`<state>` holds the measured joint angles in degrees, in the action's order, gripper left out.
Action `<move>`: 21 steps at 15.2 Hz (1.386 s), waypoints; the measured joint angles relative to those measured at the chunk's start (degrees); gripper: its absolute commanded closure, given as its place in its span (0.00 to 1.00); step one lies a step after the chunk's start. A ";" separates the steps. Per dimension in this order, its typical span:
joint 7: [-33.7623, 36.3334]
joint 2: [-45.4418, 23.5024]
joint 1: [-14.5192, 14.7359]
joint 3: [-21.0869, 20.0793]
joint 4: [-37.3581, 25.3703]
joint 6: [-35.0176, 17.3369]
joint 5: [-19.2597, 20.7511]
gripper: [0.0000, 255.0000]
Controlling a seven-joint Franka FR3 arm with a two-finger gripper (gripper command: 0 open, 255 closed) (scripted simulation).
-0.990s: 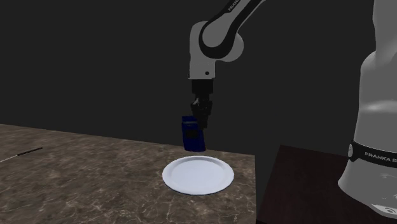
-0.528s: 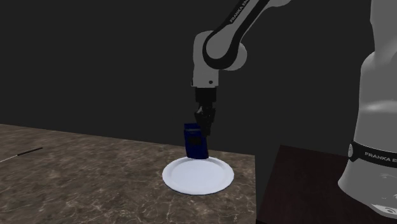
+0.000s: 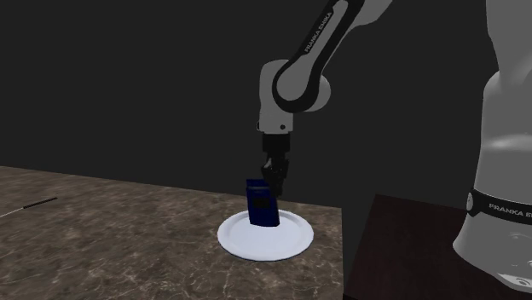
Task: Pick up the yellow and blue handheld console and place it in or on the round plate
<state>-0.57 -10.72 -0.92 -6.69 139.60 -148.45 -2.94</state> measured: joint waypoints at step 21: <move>-0.04 -2.52 -0.02 0.17 -0.12 -2.47 0.31 0.00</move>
<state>-0.61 -13.24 -0.94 -6.52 139.48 -150.93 -2.64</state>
